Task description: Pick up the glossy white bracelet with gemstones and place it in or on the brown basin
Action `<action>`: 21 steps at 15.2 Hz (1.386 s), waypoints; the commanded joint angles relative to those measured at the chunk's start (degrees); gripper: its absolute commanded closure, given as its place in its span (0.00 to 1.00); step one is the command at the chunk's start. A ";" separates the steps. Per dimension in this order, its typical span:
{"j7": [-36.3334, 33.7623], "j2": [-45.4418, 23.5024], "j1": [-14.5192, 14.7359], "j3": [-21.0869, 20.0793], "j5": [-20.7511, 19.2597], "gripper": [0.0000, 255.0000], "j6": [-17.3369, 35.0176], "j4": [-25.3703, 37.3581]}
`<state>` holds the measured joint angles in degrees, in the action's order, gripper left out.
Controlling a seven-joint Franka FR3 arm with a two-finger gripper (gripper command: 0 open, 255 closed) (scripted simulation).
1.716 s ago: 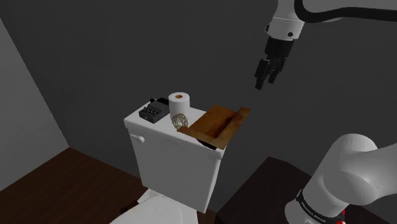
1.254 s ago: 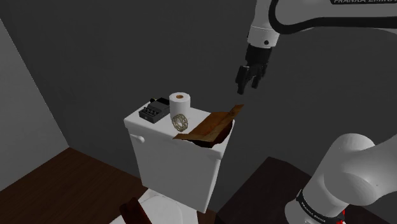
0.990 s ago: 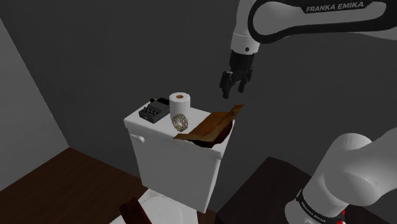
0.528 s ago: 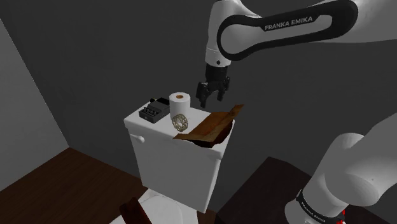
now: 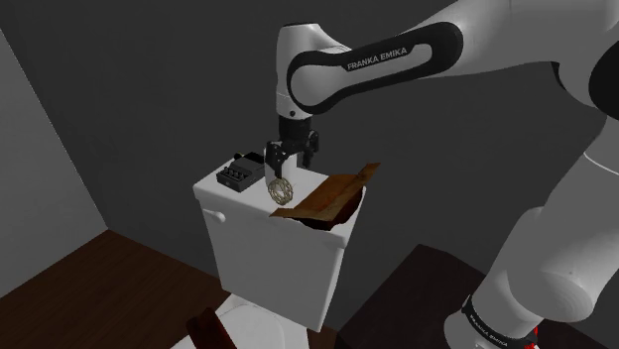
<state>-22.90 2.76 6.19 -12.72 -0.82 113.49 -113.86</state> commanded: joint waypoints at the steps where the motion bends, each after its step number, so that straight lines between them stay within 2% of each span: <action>1: -1.39 -3.10 0.37 -0.50 -0.77 0.00 0.83 2.16; 8: -1.78 -4.97 0.40 -0.47 -1.35 0.00 6.37 -1.57; 16: -1.78 -4.96 0.40 -0.47 -1.34 0.00 6.36 -1.58; 17: -1.78 -4.96 0.40 -0.47 -1.34 1.00 6.36 -1.58; 21: -1.78 -4.96 0.40 -0.47 -1.34 1.00 6.36 -1.58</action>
<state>-24.68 -2.19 6.58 -13.18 -2.17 119.84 -115.43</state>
